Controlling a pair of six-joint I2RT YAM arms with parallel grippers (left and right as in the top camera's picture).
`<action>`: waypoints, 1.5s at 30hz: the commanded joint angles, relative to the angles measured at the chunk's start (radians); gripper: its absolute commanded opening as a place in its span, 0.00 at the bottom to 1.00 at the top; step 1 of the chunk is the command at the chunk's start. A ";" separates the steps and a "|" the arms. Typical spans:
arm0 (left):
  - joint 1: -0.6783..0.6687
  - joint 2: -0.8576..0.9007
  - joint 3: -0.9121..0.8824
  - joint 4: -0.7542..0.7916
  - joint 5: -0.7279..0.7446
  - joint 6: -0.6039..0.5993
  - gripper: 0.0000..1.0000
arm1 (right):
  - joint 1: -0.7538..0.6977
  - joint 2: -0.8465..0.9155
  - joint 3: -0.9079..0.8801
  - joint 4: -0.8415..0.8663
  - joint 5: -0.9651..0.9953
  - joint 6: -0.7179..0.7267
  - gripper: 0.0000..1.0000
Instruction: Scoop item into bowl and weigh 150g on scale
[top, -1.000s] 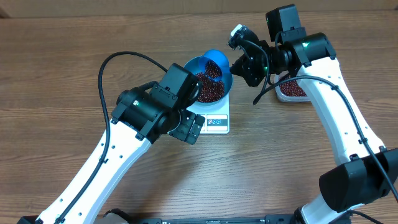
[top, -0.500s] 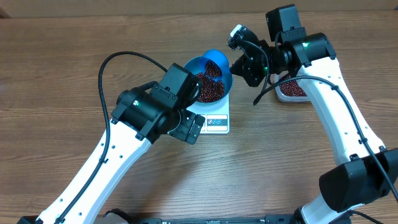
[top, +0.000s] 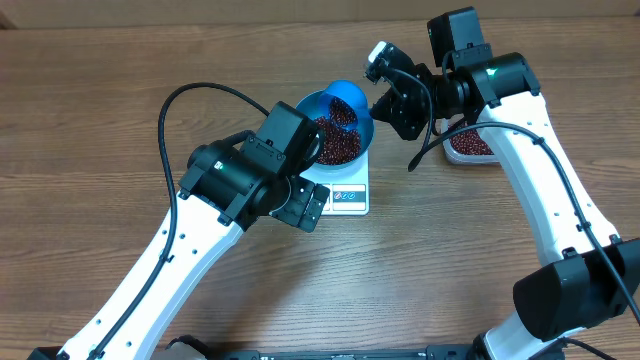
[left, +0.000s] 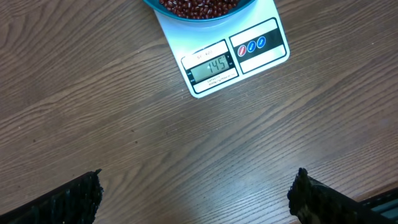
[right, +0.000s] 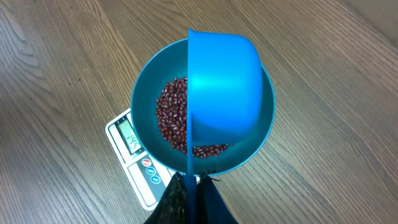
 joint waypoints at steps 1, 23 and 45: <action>-0.006 0.007 -0.002 0.001 -0.009 -0.008 0.99 | -0.005 0.001 0.031 0.003 -0.016 -0.022 0.04; -0.006 0.007 -0.002 0.001 -0.009 -0.007 1.00 | -0.005 0.001 0.031 -0.004 -0.016 -0.058 0.04; -0.006 0.007 -0.002 0.001 -0.009 -0.007 1.00 | -0.005 0.001 0.031 -0.012 -0.016 -0.060 0.04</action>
